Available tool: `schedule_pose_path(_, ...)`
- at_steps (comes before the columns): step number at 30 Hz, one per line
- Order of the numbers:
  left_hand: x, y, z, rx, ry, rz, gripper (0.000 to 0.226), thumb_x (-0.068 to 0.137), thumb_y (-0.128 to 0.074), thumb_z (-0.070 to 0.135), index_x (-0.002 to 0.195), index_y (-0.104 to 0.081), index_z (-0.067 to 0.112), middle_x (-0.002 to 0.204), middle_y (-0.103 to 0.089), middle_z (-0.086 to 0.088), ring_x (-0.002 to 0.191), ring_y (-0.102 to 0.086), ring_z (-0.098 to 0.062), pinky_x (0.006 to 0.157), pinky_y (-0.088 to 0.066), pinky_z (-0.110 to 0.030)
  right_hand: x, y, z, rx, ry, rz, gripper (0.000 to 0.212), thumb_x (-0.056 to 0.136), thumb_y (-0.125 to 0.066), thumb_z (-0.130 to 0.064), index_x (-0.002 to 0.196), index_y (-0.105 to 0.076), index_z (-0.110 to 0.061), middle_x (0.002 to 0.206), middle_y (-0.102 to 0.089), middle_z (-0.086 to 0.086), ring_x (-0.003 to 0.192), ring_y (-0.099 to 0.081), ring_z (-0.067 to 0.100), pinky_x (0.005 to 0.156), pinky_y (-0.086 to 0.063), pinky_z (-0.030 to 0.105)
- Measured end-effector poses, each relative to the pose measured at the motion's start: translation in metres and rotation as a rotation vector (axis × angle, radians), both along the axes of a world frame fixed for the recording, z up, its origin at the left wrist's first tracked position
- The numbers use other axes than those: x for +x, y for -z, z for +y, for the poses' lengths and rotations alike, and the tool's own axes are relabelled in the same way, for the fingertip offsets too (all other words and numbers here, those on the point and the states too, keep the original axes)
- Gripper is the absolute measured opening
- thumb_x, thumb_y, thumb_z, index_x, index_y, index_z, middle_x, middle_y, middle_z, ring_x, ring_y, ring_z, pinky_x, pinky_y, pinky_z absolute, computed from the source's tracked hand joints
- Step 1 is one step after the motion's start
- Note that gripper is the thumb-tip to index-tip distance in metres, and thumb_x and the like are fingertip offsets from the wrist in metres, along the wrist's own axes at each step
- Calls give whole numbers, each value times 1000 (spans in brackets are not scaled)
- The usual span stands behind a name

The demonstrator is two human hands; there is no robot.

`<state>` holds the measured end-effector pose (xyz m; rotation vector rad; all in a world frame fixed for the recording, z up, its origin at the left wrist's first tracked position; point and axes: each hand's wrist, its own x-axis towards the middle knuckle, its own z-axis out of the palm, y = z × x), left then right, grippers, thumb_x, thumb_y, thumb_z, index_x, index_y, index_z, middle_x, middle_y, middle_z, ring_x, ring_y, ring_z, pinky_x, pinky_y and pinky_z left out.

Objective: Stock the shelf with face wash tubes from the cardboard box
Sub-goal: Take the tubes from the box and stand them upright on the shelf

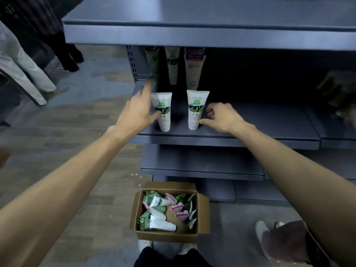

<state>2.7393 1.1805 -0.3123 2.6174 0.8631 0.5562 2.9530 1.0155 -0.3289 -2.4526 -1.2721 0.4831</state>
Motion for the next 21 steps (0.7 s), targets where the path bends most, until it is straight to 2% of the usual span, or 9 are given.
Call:
schedule_pose_path(3, -5, 13, 8, -42, -47, 16, 81, 77, -77, 39, 138, -28, 18, 111, -64, -7, 92, -66, -34, 76, -54, -48, -10, 4, 3, -64, 8, -80, 51, 79, -74, -49, 111, -61, -13, 104, -66, 9, 93, -64, 27, 85, -55, 42)
schedule_pose_path(6, -6, 29, 11, 21, -59, 168, 58, 76, -75, 49, 112, -48, 11, 98, -69, -7, 92, -64, -37, 72, -52, -45, -19, 7, 6, -93, 45, -113, 45, 81, -73, -47, 106, -59, -12, 102, -66, 8, 90, -64, 29, 81, -56, 42)
schedule_pose_path(8, -3, 39, 8, 35, -54, 249, 50, 76, -72, 53, 99, -53, 12, 91, -70, -9, 89, -63, -39, 69, -52, -42, -24, 10, 8, -91, 87, -127, 44, 82, -72, -45, 107, -60, -11, 102, -66, 8, 91, -64, 30, 79, -55, 39)
schedule_pose_path(13, 10, 51, -7, -118, -118, 184, 36, 75, -72, 52, 77, -58, 19, 81, -70, -5, 80, -64, -31, 63, -42, -30, -40, 21, 11, 18, 204, -83, 42, 79, -75, -42, 104, -60, -12, 99, -67, 5, 91, -64, 28, 71, -50, 33)
schedule_pose_path(18, 20, 54, -10, -156, -169, 122, 27, 78, -71, 42, 71, -56, 22, 82, -71, -10, 82, -65, -36, 63, -39, -28, -48, 27, 16, 97, 322, -64, 44, 75, -76, -48, 96, -61, -13, 93, -68, 4, 85, -65, 27, 64, -45, 29)
schedule_pose_path(21, 27, 59, -5, -161, -172, 106, 26, 77, -70, 41, 74, -62, 16, 82, -71, -12, 83, -65, -38, 63, -39, -29, -49, 27, 19, 114, 341, -40, 43, 75, -76, -48, 94, -61, -13, 91, -69, 3, 85, -65, 25, 64, -44, 28)
